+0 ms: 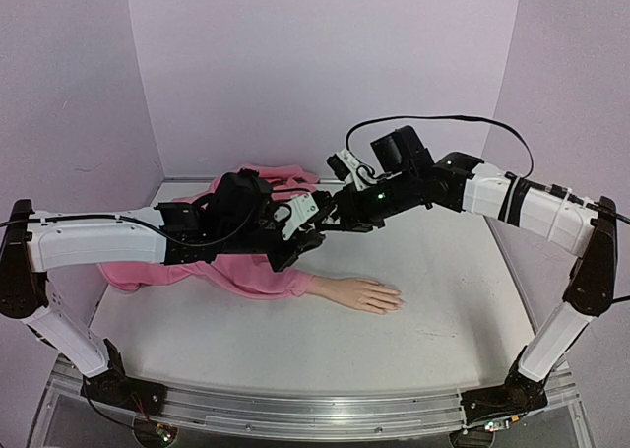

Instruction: Paint the nails

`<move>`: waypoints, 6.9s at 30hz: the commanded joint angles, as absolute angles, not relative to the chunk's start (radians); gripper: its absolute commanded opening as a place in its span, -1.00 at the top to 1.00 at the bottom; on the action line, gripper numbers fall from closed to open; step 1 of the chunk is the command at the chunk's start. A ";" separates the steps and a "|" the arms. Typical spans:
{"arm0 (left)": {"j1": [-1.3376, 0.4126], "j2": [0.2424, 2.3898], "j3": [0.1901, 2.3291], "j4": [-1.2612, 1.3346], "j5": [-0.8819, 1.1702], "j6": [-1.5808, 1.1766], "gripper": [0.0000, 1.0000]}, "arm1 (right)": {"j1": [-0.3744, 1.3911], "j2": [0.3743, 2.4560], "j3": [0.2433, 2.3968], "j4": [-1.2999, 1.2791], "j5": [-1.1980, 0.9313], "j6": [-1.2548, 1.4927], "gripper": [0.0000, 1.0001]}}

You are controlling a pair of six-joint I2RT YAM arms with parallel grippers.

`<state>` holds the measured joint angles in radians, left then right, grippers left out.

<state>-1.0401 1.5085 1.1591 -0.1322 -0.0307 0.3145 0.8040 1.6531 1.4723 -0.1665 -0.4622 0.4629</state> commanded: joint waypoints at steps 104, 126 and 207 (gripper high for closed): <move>-1.037 1.474 1.159 -0.115 -0.051 0.254 1.00 | 0.697 1.257 1.156 -0.144 -0.365 0.265 1.00; -0.993 1.575 1.210 0.155 0.109 0.039 1.00 | 0.377 1.169 0.500 0.254 -0.444 0.196 1.00; -0.979 1.628 1.230 0.162 0.135 0.041 1.00 | 0.360 1.419 0.498 0.429 -0.458 0.225 1.00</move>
